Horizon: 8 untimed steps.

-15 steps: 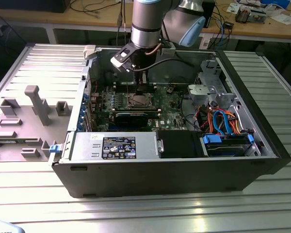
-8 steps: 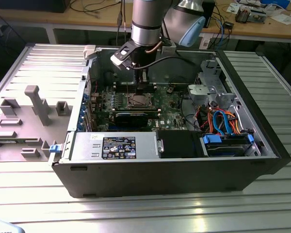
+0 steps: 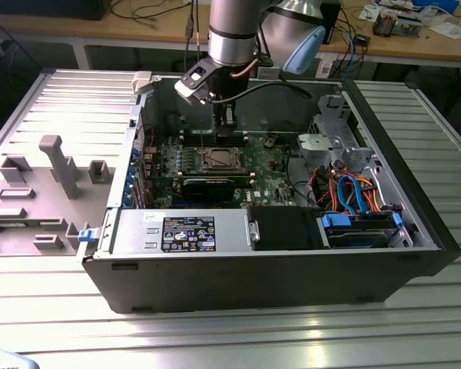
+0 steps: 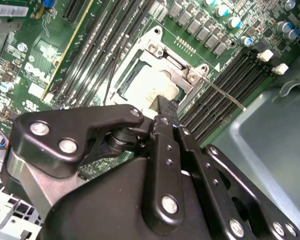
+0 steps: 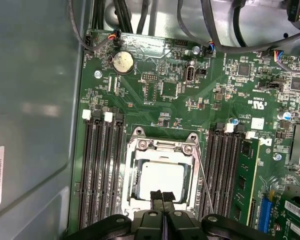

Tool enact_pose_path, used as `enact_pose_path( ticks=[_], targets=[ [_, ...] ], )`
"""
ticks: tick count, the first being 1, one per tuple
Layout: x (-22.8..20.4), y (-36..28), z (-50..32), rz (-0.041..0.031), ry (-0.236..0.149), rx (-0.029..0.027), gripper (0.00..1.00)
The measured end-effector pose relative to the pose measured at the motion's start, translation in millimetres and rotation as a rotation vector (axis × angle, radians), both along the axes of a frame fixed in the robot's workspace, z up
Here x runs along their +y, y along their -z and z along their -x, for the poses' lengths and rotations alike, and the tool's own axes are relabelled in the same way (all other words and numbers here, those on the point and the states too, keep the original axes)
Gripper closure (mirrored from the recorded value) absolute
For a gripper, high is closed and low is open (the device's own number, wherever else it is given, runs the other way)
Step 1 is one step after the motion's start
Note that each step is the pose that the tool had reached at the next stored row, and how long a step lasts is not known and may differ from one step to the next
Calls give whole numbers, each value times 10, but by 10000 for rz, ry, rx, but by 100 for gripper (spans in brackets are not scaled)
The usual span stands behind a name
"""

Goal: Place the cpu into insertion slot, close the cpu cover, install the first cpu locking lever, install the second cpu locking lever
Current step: 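Close the cpu cover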

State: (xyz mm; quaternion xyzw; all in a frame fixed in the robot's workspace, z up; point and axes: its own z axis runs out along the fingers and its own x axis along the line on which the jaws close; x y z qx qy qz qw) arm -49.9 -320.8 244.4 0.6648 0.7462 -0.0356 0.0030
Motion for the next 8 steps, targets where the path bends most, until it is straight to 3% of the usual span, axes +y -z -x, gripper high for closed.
enact_pose_path(
  ticks=[8],
  targets=[
    [0,-3,0,2,0,1,89]
  ],
)
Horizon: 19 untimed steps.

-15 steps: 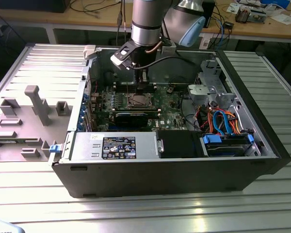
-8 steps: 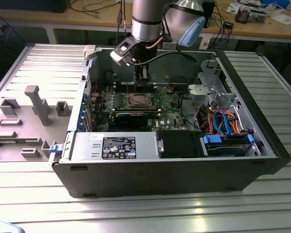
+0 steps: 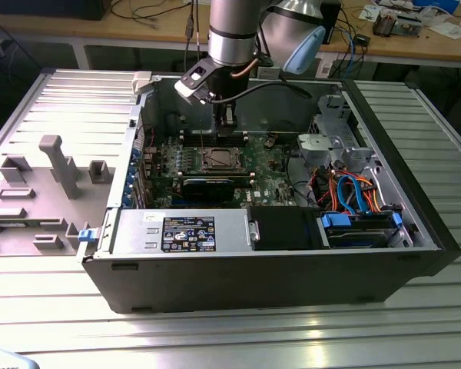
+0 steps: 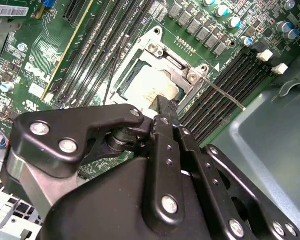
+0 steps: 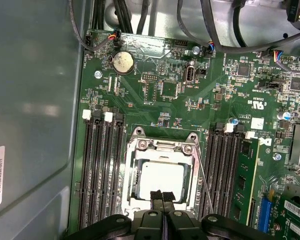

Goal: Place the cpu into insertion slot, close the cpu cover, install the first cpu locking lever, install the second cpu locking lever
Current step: 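Close the cpu cover, then install the first cpu locking lever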

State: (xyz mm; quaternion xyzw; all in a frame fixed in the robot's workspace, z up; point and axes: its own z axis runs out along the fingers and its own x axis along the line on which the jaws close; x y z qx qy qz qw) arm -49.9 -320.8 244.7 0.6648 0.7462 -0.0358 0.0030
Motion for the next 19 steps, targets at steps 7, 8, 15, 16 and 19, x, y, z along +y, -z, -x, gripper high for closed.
enact_pose_path(
  ticks=[7,8,15,16,19],
  targets=[
    [1,0,0,0,-182,0,89],
    [1,0,0,0,-237,0,89],
    [1,0,0,0,-1137,0,89],
    [1,-1,0,0,-1200,0,89],
    [1,0,0,0,-1487,0,89]
  ],
)
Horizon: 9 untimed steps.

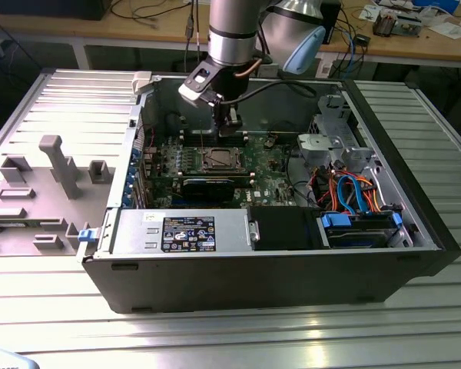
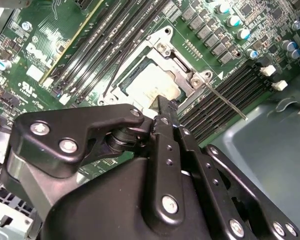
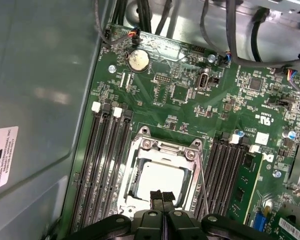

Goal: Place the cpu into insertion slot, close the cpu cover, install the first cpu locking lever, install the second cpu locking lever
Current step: 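Install the first cpu locking lever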

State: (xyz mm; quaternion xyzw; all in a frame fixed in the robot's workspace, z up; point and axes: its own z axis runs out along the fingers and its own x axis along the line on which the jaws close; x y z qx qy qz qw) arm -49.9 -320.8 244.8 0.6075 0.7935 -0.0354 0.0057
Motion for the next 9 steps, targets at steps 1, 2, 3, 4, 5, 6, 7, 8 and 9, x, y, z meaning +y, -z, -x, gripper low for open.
enact_pose_path(
  ticks=[1,2,3,4,5,6,7,8,9],
  targets=[
    [0,0,0,0,-124,1,89],
    [0,0,0,1,-240,0,89],
    [0,0,0,0,-308,0,89],
    [0,0,0,0,-375,0,89],
    [0,0,0,1,-441,0,89],
    [0,0,0,1,-496,0,89],
    [0,0,0,0,-551,1,89],
    [0,0,0,0,-610,1,89],
    [0,0,0,0,-674,1,89]
  ],
)
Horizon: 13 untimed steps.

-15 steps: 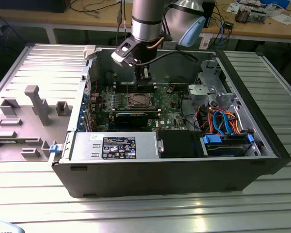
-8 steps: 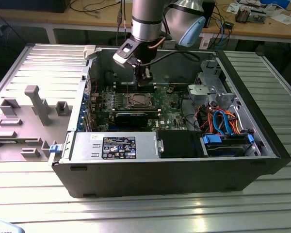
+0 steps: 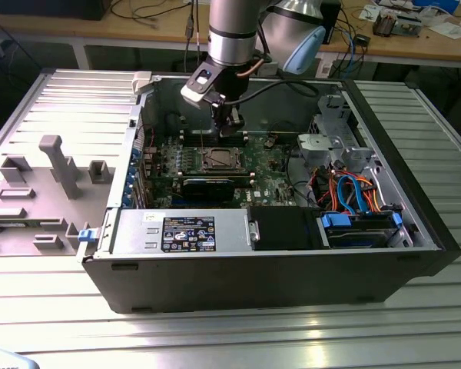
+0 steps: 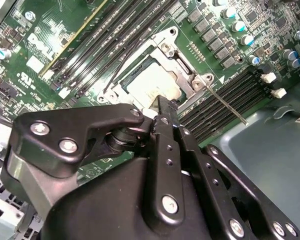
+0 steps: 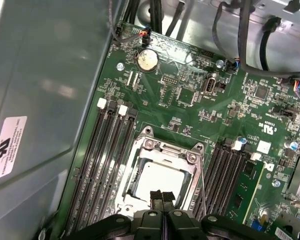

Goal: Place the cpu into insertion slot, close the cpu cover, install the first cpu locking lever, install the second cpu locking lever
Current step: 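Install the first cpu locking lever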

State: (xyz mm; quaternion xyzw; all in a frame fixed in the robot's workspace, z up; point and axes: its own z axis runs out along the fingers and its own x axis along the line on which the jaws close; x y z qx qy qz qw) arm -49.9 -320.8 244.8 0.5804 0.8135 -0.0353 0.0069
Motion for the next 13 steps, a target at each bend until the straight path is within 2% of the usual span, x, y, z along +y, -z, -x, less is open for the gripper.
enact_pose_path(
  ticks=[13],
  targets=[
    [0,0,0,0,-953,0,89]
  ],
)
